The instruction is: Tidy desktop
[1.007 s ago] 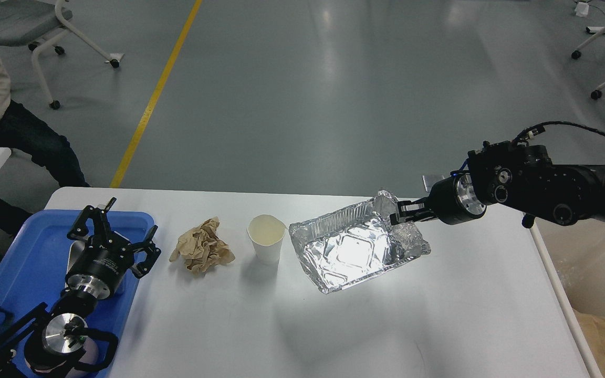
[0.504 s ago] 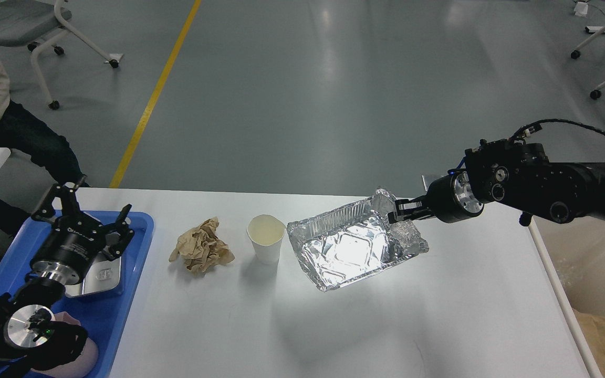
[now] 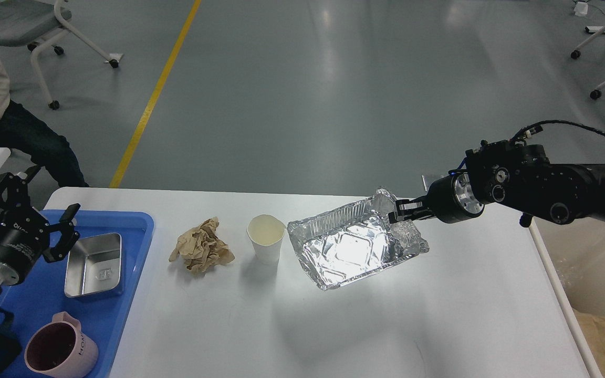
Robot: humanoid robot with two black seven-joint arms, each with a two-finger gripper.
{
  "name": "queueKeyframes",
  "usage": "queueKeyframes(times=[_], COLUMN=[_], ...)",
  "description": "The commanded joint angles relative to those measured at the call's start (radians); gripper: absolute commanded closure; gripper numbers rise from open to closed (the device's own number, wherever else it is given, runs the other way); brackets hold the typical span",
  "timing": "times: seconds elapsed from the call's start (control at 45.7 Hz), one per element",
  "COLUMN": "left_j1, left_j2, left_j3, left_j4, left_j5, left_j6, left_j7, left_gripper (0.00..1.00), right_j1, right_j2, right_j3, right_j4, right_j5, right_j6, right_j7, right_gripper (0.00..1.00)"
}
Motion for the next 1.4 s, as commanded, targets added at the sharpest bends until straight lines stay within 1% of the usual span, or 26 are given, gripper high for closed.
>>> queueKeyframes(times=[0.0,0.044,0.131,0.241,0.285,0.328,0.372,0.416,0.81,0.854,0.898,0.964,1.029,1.095,1.204,1.292,1.38], left_j1=[-0.001,0.000,0.005,0.003,0.002,0.000,-0.001,-0.003,-0.029,-0.033,-0.044,-0.067,-0.078,-0.073,-0.076,-0.076,-0.075], left_j2=[0.109,0.140,0.249,0.381,0.436,0.481,0.501,0.505,0.505,0.504,0.495,0.459,0.416,0.415,0.430,0.451,0.467], left_j3=[0.050,0.066,0.099,0.134,0.134,0.134,0.132,0.132,0.137,0.129,0.129,0.132,0.136,0.140,0.171,0.189,0.194], left_j4=[-0.032,-0.032,-0.036,-0.087,-0.115,-0.133,-0.139,-0.141,-0.161,-0.162,-0.164,-0.165,-0.165,-0.165,-0.165,-0.181,-0.207], left_j5=[0.015,0.015,0.015,0.035,0.056,0.069,0.070,0.070,0.098,0.116,0.125,0.125,0.127,0.135,0.184,0.246,0.338], left_j6=[0.005,0.012,0.015,0.016,0.032,0.068,0.102,0.114,0.114,0.111,0.108,0.076,0.010,-0.043,-0.083,-0.129,-0.140], left_j7=[0.014,0.014,0.014,0.011,0.010,0.011,0.011,0.013,0.014,0.025,0.047,0.097,0.128,0.131,0.145,0.143,0.148], left_gripper=[0.05,0.05,0.05,0.04,0.04,0.04,0.04,0.04,0.04,0.04,0.04,0.04,0.04,0.04,0.04,0.04,0.04], right_j1=[0.001,0.001,0.000,0.001,0.001,0.001,0.001,0.000,0.001,0.001,0.001,0.001,0.001,0.001,0.001,0.001,0.001], right_j2=[0.000,-0.002,-0.005,-0.008,-0.009,-0.008,-0.008,-0.006,0.001,0.003,0.003,0.003,0.003,0.003,0.000,0.000,0.001], right_j3=[0.000,0.000,0.000,0.000,0.000,0.000,0.000,0.000,-0.001,-0.001,-0.003,-0.003,-0.003,-0.003,-0.003,-0.005,-0.003], right_j4=[0.000,0.000,0.001,0.001,0.001,0.000,0.000,0.000,0.000,0.000,0.000,0.000,0.000,0.000,0.001,0.001,0.001], right_j5=[-0.001,0.000,0.000,0.000,0.000,-0.001,0.000,0.000,0.010,0.011,0.016,0.017,0.017,0.017,0.017,0.020,0.020], right_j6=[-0.001,-0.002,-0.002,-0.002,-0.002,-0.002,-0.004,-0.007,-0.018,-0.022,-0.025,-0.025,-0.025,-0.025,-0.025,-0.025,-0.025], right_j7=[0.000,0.000,0.000,0.000,0.000,0.000,0.000,0.000,-0.002,-0.002,-0.002,-0.002,-0.002,-0.002,-0.003,-0.003,-0.003], right_gripper=[1.00,1.00,1.00,1.00,1.00,1.00,1.00,1.00,1.00,1.00,1.00,1.00,1.00,1.00,1.00,1.00,1.00])
